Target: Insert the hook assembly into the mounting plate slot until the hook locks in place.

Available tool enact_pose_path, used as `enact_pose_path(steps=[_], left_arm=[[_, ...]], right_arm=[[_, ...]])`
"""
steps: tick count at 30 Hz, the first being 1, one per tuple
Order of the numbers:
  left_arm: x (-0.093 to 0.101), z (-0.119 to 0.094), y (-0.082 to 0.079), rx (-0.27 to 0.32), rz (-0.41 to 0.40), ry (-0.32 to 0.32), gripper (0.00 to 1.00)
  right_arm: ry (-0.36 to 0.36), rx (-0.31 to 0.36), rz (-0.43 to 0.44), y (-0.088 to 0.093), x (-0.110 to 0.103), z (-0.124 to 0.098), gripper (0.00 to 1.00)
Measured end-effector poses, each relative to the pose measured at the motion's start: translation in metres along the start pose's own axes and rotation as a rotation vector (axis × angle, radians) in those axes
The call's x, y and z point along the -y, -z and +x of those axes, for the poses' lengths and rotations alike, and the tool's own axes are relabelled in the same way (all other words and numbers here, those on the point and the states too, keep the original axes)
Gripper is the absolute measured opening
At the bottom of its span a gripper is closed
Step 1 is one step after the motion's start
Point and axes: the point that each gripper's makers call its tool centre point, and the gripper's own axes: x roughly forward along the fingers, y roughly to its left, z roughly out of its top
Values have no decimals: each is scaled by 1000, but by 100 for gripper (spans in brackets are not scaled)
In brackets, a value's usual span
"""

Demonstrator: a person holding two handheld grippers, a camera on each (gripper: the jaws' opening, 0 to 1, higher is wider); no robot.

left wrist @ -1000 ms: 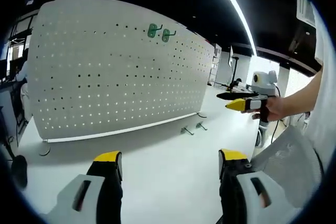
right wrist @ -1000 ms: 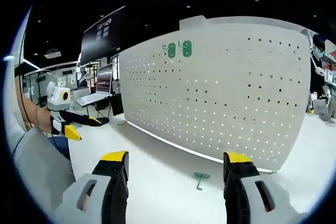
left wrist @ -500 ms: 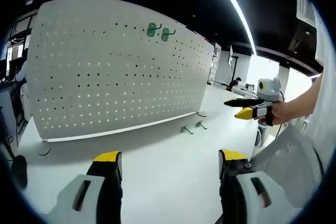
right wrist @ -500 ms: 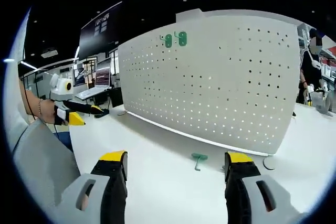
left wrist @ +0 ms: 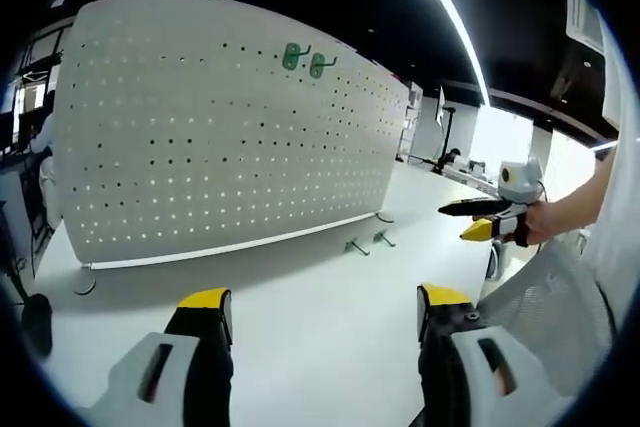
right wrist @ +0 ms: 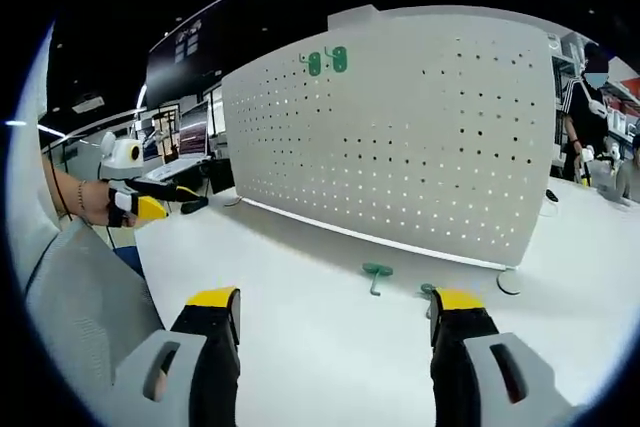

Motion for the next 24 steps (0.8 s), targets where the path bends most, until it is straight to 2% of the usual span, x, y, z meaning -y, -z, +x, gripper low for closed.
enact_pose_path(steps=[24], left_arm=[[-1, 0, 1, -6, -1, -1, 77]], right_arm=[[17, -28, 30, 20, -3, -14, 75]])
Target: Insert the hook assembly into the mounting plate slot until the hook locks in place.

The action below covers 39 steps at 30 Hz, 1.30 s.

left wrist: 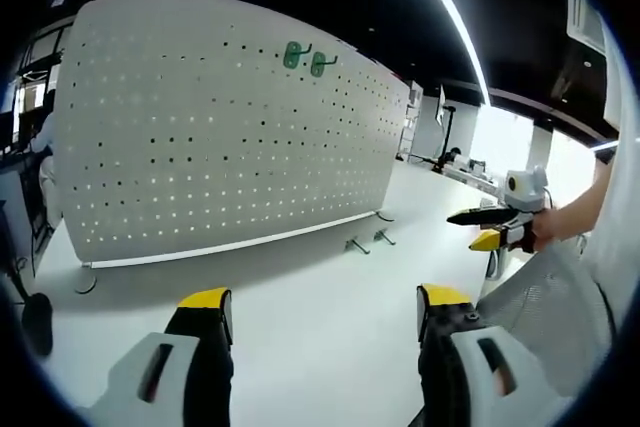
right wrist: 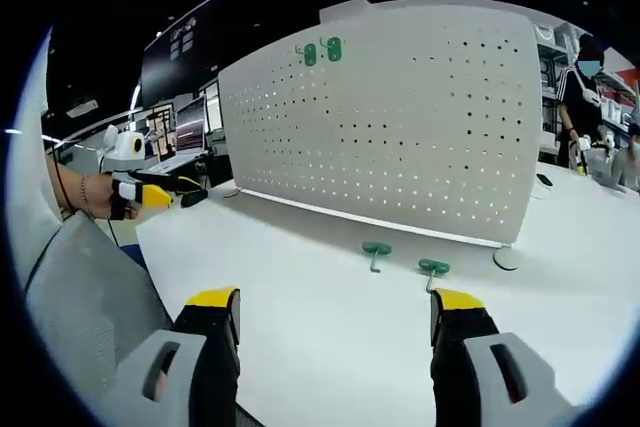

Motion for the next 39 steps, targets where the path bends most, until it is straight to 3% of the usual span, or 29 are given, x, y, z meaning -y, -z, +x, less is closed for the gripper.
enact_pose_path(steps=[11, 19, 24, 29, 39], left_arm=[[1, 0, 0, -9, 8, 4, 77], [5, 14, -10, -51, 89, 48, 78], [5, 30, -11, -126, 161, 89, 79], [21, 54, -5, -247, 323, 188, 79], [45, 94, -7, -334, 427, 290, 80]], right_arm=[[3, -1, 4, 1, 0, 0, 75], [7, -1, 2, 1, 0, 1, 75], [10, -2, 2, 1, 0, 1, 75], [13, -10, -5, 2, 1, 1, 75], [13, -23, -12, 4, 0, 2, 75]])
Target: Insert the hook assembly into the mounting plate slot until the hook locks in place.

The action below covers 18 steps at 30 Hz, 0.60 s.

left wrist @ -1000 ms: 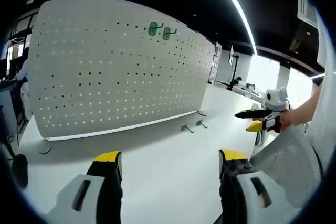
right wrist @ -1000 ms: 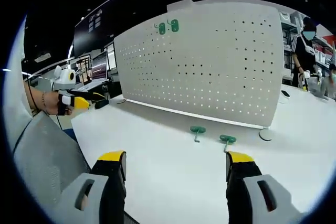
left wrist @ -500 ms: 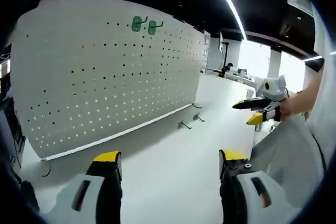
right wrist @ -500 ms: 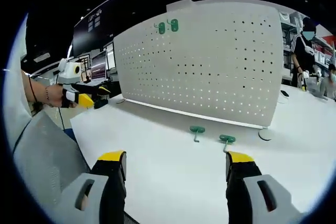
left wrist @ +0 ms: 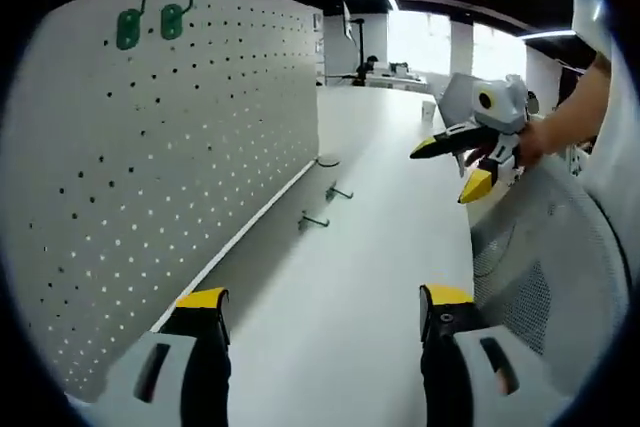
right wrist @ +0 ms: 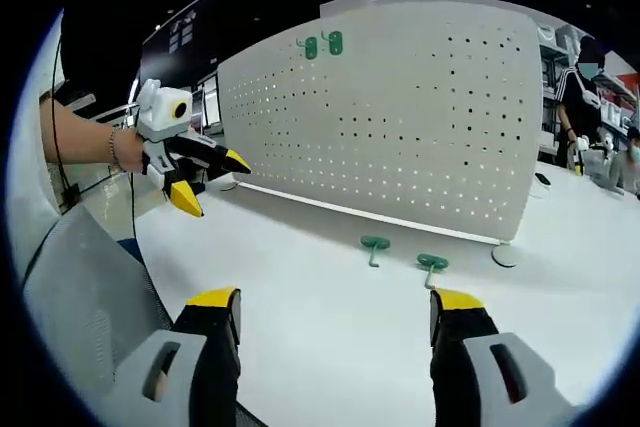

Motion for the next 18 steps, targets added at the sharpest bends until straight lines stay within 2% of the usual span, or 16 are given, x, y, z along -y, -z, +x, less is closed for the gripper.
enact_pose_path(steps=[18], left_arm=[[1, 48, -20, -114, 170, 87, 80]], right_arm=[[-10, -4, 11, 2, -3, 2, 75]])
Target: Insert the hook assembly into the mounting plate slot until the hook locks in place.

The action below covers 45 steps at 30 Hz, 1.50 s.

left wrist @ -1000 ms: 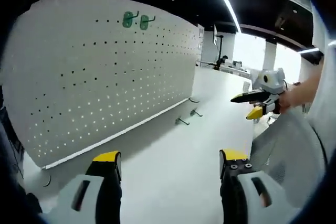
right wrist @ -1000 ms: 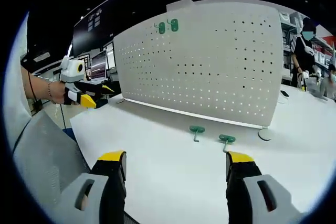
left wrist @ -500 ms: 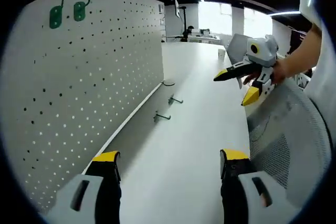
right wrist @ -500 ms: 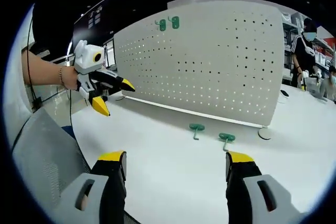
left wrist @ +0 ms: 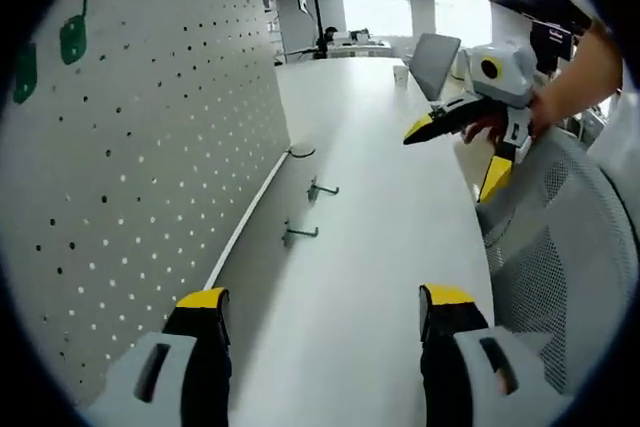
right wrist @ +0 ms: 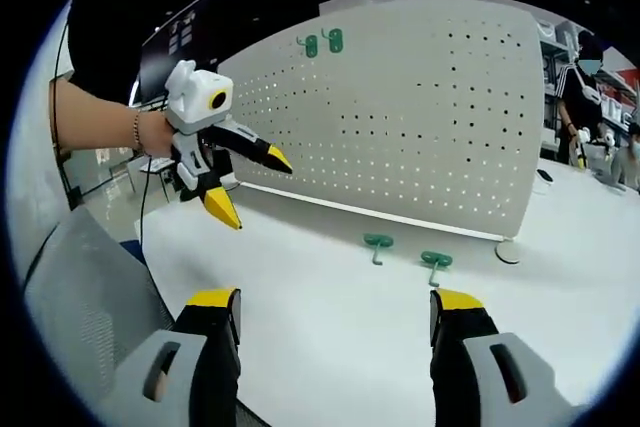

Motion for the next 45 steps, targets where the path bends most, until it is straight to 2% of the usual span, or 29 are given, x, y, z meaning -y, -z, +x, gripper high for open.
enact_pose_path(steps=[21, 23, 29, 34, 39, 45], left_arm=[[-7, 29, -2, -125, 130, 81, 80], [-7, 32, 1, -153, 177, 92, 80], [-12, 39, -3, -150, 144, 108, 80], [-15, 46, -2, -172, 169, 119, 80], [-18, 55, -1, -187, 160, 132, 80], [-25, 65, 1, -218, 200, 145, 80]], right_arm=[[-23, -5, 8, 2, -6, 1, 74], [-24, -7, -1, 2, -6, 1, 74], [-25, -9, -10, 2, -6, 1, 74], [-28, -11, -10, 3, -7, 1, 74], [-39, -14, -28, 1, -11, 2, 74], [-43, -31, -45, 5, -12, 3, 74]])
